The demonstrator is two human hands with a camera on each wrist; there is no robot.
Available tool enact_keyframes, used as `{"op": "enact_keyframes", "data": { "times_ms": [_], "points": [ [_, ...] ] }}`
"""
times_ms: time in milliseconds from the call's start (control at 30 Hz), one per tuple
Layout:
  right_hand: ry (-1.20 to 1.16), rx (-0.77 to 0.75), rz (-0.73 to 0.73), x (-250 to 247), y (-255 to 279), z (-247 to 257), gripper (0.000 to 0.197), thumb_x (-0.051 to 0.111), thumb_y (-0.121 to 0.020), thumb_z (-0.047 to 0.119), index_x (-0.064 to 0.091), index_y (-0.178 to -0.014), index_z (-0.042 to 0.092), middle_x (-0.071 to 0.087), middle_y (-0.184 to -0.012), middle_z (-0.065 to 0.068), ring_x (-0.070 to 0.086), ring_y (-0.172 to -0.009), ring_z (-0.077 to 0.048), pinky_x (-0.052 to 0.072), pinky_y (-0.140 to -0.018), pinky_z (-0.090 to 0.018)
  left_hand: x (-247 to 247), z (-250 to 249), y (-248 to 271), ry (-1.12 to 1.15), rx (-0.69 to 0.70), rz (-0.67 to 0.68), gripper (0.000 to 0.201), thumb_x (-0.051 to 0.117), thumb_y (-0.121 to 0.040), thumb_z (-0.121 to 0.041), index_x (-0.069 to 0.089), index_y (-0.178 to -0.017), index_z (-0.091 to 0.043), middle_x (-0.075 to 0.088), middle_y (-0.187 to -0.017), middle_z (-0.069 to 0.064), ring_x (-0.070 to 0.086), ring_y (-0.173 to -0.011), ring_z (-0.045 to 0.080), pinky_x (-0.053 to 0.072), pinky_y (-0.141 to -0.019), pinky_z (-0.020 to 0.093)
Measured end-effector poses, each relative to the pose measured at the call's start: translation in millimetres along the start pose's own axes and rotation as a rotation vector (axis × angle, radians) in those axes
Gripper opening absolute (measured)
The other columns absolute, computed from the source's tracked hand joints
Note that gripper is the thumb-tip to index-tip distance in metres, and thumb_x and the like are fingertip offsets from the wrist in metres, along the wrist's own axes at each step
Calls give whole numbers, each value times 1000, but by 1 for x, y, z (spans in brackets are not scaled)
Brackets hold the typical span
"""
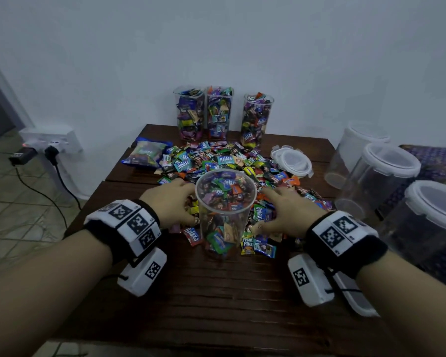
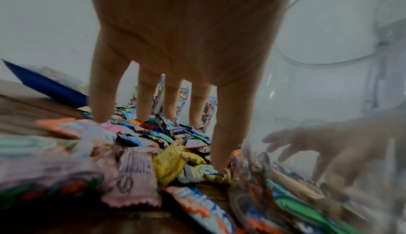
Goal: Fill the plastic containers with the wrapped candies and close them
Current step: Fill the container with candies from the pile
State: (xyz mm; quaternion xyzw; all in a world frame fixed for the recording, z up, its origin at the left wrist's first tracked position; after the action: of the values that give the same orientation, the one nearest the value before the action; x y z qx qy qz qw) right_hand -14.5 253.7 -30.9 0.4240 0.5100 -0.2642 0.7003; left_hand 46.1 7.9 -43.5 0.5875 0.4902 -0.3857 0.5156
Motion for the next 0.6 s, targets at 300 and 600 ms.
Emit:
{"op": "enact_keyframes", "data": {
  "times_ms": [300,600],
  "points": [
    [218,-39,283,24,-14,24,108,72,-72,56,-2,-149,39,1,-157,-8,23,-138,-39,40,-103,-53,23,-5,-17,-165,28,258,102,72,-72,-54,8,-149,-38,9,-156,11,41,-128,32,48,-95,44],
    [381,-81,237,18,-9,29,74,57,-88,48,19,-149,30,31,-142,-17,48,-117,-36,48,-93,-42,15,-18,-9,-187,98,220,65,67,-82,-42,40,-141,-35,44,-140,4,50,-117,24,48,-90,34]
  ]
}}
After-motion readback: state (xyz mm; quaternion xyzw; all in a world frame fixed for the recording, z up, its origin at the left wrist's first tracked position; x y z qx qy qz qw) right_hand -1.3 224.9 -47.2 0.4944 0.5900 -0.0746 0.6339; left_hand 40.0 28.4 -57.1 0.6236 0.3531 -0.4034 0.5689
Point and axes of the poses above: each hand's wrist, its own y-axis away from the middle knuckle, its own x-axis out of the palm, z = x × y, the point moved 2 cm from there along -y, towards the middle knuckle
